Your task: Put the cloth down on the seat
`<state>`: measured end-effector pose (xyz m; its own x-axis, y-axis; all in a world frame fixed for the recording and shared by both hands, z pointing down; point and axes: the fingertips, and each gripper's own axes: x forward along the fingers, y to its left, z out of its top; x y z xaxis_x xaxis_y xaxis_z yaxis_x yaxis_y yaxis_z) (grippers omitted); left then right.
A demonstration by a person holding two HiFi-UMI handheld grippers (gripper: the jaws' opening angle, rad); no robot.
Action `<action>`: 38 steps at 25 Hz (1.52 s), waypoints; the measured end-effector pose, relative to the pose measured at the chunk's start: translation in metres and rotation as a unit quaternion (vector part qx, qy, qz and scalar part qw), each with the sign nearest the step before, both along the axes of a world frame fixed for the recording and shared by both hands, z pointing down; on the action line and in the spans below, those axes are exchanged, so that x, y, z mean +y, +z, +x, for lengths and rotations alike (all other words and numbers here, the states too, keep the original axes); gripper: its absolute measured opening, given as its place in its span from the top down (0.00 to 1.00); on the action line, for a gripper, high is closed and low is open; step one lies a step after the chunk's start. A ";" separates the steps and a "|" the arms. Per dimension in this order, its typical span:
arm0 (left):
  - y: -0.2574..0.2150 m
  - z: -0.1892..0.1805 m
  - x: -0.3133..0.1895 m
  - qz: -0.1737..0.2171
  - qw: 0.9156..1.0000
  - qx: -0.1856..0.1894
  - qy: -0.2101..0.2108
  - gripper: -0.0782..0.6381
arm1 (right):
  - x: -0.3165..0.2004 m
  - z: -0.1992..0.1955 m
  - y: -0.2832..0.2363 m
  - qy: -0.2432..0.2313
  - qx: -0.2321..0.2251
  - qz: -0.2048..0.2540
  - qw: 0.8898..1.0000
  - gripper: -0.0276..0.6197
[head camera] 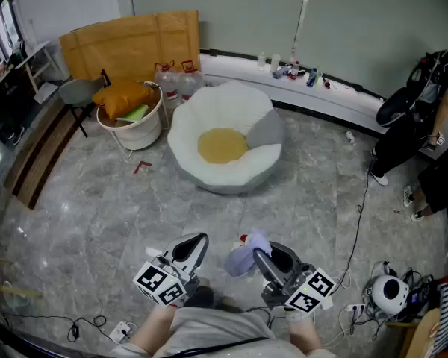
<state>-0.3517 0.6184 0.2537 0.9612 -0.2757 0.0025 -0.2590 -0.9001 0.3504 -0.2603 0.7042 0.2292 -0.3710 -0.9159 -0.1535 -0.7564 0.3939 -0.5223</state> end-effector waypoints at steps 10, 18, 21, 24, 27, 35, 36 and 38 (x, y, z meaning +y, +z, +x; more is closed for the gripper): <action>-0.007 0.008 0.004 0.019 1.000 0.006 0.004 0.87 | 0.008 0.016 -0.006 0.022 -0.002 0.014 1.000 0.81; -0.014 0.010 0.014 0.030 0.999 0.010 -0.001 0.87 | 0.009 0.010 -0.012 0.006 0.004 0.021 1.000 0.81; -0.005 0.008 0.013 0.021 1.000 0.004 -0.008 0.87 | 0.007 0.014 -0.012 0.005 -0.003 0.022 1.000 0.81; 0.008 0.008 0.002 0.011 1.000 -0.004 -0.020 0.87 | 0.001 0.021 -0.008 0.004 0.000 0.017 1.000 0.81; 0.018 0.013 -0.026 0.007 0.999 -0.003 -0.034 0.87 | -0.011 0.029 -0.003 -0.003 0.007 0.018 1.000 0.81; 0.034 0.052 -0.141 -0.010 0.999 0.011 -0.040 0.87 | -0.085 0.050 0.000 -0.072 -0.021 0.048 0.996 0.81; 0.035 0.060 -0.155 -0.015 0.999 0.011 -0.037 0.87 | -0.095 0.054 -0.003 -0.080 -0.025 0.055 0.995 0.81; 0.034 0.077 -0.182 -0.017 0.999 0.013 -0.027 0.87 | -0.119 0.064 -0.006 -0.087 -0.028 0.062 0.994 0.81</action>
<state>-0.2747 0.4363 0.2878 0.9447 -0.3278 -0.0123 -0.2975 -0.8720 0.3887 -0.1958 0.5848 0.2234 -0.5098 -0.8115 -0.2857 -0.6417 0.5799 -0.5020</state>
